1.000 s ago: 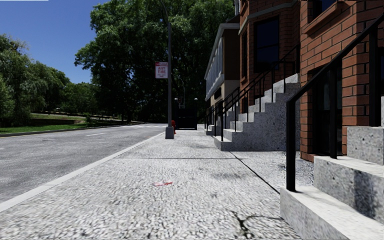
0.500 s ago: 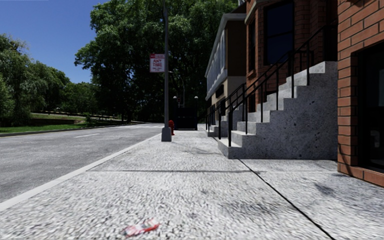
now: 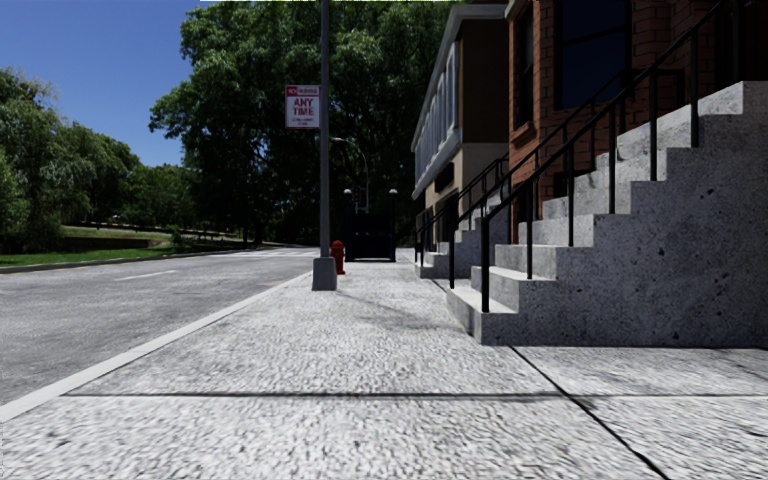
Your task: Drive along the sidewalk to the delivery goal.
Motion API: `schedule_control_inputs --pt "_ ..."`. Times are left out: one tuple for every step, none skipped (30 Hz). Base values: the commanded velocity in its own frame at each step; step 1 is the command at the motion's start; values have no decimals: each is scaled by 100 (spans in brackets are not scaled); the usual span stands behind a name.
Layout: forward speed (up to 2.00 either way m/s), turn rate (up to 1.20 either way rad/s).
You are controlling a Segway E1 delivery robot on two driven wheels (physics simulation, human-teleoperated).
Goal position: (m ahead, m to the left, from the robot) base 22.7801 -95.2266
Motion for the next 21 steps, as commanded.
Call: schedule_control_inputs --pt "200 0" --pt "200 0" --pt "200 0" --pt "200 0" --pt "200 0" --pt "200 0" --pt "200 0" --pt "200 0" --pt "200 0" --pt "200 0" --pt "200 0" --pt "200 0" --pt "200 0" --pt "200 0" --pt "200 0" --pt "200 0" --pt "200 0" --pt "200 0" --pt "200 0" --pt "200 0" --pt "200 0"
